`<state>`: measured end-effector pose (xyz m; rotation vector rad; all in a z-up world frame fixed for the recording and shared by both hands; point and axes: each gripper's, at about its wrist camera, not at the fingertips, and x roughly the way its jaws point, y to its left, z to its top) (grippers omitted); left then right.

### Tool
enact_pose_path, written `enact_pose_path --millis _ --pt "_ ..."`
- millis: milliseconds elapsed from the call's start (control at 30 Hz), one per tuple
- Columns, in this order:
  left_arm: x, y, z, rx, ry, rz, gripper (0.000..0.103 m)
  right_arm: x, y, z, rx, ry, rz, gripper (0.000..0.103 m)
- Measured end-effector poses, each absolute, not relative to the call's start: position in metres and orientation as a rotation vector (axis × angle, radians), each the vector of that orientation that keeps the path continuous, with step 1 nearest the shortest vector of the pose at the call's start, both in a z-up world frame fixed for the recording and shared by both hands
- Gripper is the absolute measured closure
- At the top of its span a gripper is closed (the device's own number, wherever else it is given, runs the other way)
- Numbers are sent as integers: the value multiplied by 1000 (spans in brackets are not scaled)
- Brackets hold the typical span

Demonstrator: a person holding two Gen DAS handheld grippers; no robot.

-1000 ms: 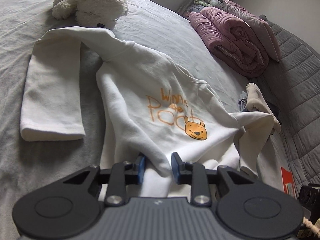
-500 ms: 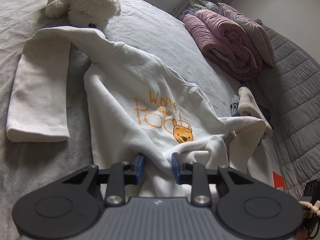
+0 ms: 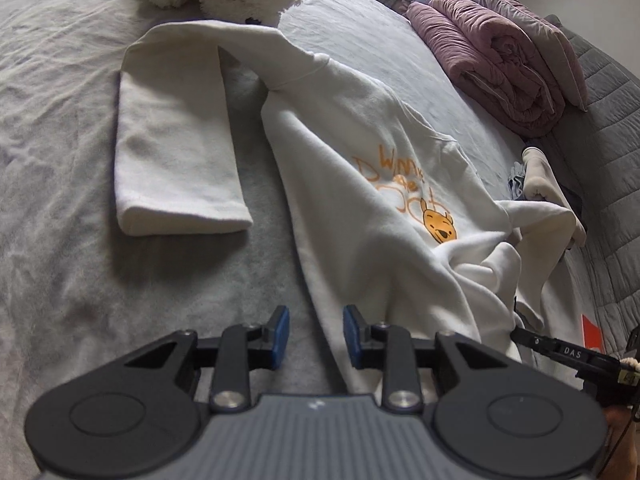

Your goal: Fold clothes

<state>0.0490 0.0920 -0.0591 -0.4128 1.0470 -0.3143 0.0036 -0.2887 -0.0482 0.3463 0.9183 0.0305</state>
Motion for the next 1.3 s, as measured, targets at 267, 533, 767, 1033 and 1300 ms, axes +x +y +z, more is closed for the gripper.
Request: enact_pose_path --millis 267,533,767,1033,1300 --pt "46 71 -72 -415 1053 -356 75 5 -286 -48 339 921 34 87" --pt "37 65 -58 -352 999 -302 99 3 -285 -43 342 920 39 93" --pt "9 97 -22 -322 906 -306 99 -14 -292 -25 379 899 97 94" --pt "-22 141 -10 -385 904 -363 99 -51 -310 2 488 858 205 95" --pt "-39 171 -8 -509 944 -456 100 -83 -317 36 530 821 289 95"
